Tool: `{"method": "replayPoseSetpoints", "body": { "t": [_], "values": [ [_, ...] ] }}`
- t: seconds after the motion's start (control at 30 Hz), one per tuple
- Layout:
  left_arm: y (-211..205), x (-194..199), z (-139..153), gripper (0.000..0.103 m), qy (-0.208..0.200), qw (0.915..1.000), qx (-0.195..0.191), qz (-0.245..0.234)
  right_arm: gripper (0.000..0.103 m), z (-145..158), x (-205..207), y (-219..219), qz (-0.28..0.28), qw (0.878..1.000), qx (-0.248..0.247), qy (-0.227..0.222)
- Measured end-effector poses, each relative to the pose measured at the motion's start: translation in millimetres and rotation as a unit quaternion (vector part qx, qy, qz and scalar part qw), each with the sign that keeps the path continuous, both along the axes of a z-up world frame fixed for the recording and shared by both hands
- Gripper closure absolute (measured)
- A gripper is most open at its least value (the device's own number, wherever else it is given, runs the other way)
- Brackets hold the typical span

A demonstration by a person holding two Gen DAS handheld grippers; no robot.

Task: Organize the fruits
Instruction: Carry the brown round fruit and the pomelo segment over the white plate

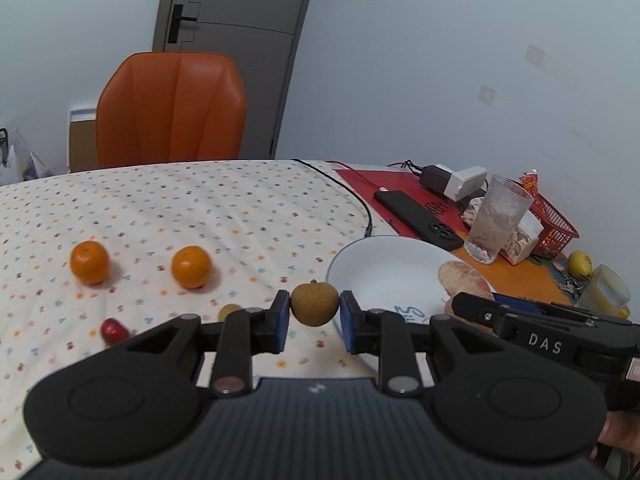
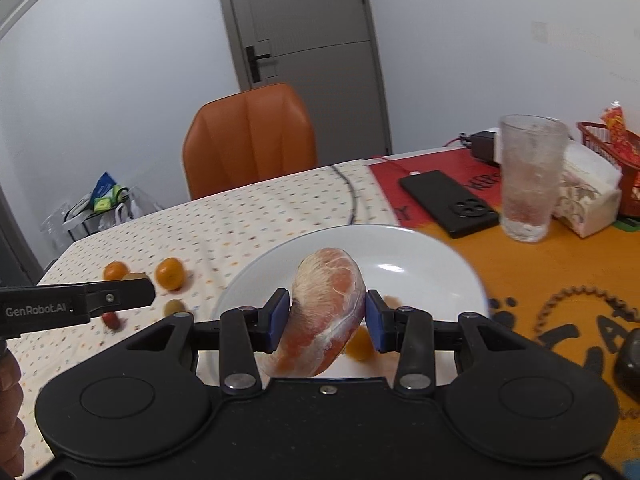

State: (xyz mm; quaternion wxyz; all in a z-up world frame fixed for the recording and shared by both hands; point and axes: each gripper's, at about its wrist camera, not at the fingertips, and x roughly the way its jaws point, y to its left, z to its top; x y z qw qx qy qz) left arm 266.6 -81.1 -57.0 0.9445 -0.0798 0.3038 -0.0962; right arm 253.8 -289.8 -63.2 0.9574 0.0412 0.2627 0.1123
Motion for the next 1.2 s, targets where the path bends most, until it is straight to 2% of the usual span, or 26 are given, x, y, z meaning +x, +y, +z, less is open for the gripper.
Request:
{"method": "replayPoseSetpoints", "body": {
  "t": [0.5, 1.0, 1.2],
  "values": [
    [-40, 41, -9, 0.078, 0.011, 0.9993, 0.005, -0.035, 0.064, -10, 24, -41, -0.035, 0.999, -0.007, 0.006],
    [-77, 72, -27, 0.078, 0.039, 0.9974, 0.022, -0.057, 0.064, -18, 54, -48, -0.029, 0.999, 0.007, 0.013],
    [-76, 77, -30, 0.075, 0.041, 0.9977, 0.026, -0.048, 0.064, -14, 59, -42, -0.020, 1.000, 0.012, 0.010]
  ]
}}
